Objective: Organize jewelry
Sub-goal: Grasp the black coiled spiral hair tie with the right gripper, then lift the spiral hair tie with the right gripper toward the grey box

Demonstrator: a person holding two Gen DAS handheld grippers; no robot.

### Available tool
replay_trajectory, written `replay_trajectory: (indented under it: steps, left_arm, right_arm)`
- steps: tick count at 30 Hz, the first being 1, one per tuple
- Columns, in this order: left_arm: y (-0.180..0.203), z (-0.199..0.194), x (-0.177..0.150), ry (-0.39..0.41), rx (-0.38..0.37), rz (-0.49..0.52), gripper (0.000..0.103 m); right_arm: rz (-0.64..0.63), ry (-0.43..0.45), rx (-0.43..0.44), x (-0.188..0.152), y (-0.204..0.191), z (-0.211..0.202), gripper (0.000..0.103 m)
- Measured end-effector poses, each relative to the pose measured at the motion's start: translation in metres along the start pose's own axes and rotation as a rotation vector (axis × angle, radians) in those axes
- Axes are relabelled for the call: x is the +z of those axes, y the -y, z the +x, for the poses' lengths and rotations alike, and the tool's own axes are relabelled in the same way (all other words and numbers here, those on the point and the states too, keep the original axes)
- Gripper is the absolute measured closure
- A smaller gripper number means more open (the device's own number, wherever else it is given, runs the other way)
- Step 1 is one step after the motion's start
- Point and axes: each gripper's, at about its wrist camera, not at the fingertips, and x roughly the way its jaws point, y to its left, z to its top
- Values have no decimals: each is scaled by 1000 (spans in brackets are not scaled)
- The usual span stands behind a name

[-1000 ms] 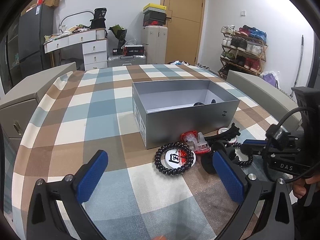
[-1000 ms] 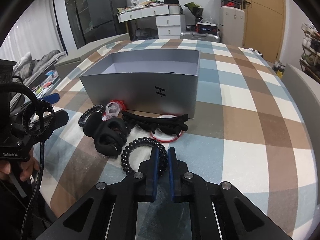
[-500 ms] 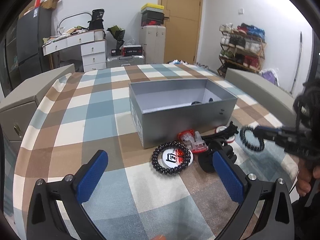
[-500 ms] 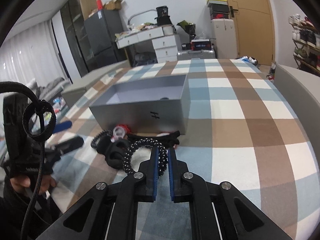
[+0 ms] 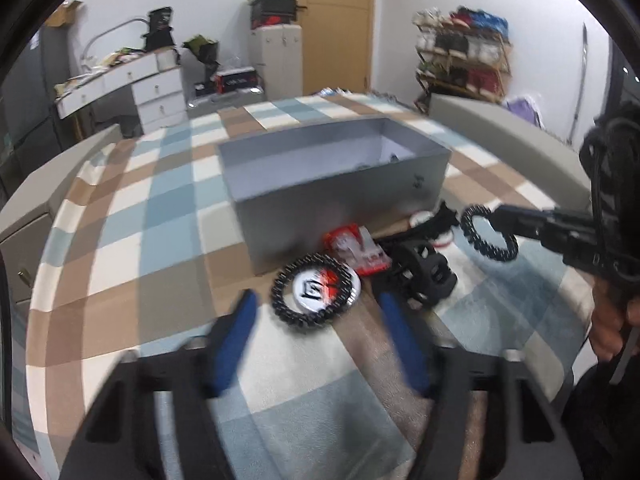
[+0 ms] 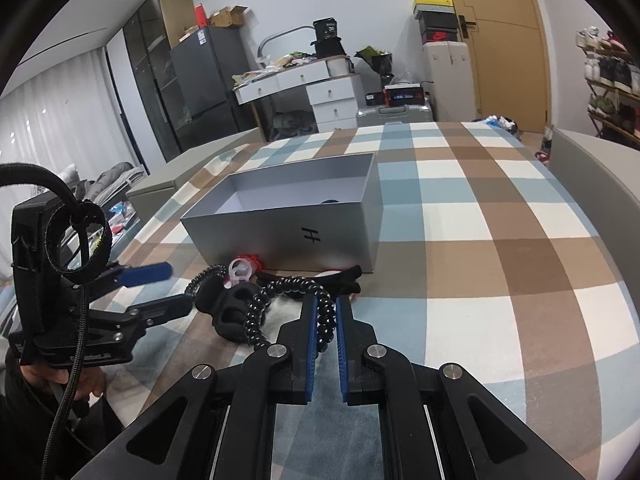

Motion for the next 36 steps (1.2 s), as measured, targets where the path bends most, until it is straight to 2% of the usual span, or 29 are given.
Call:
replay_trajectory:
  steps: [2,6,7,8,10,13,26,31,36]
  left_arm:
    - [3,3,0,-21,-3,22,69]
    - [5,6,3,-31,-10,42,70]
    - [5,7,3,-34,-15,44,73]
    - [5,8,3,-42,-20,45,82]
    - [5,12,3,-63,-36,46,93]
    - [8,11,2,-66,-41,63,97]
    - [5,1,3,-28,-41,41,100]
    - [-2,-7,6,13,-60,-12,102]
    - [0,-4,5,-8,-72,-3,102]
  right_arm:
    - [-1,-3,5,0,-1,0,95]
    - [-8,-6,8,-1,-3,1,95]
    - [-7,-7,8,-1,-3,1,95]
    - [-7,-6,8,-1,-3,1,95]
    - [-7,-5,10,-1,-3,0,95]
    - [-6,-6,10,-1,-2,0,95]
    - [-3,-5,11,-1,-2,-1,95]
    - [5,2,22,-1,-2,-2,95]
    - [4,-3,22,0,-1,-1,95]
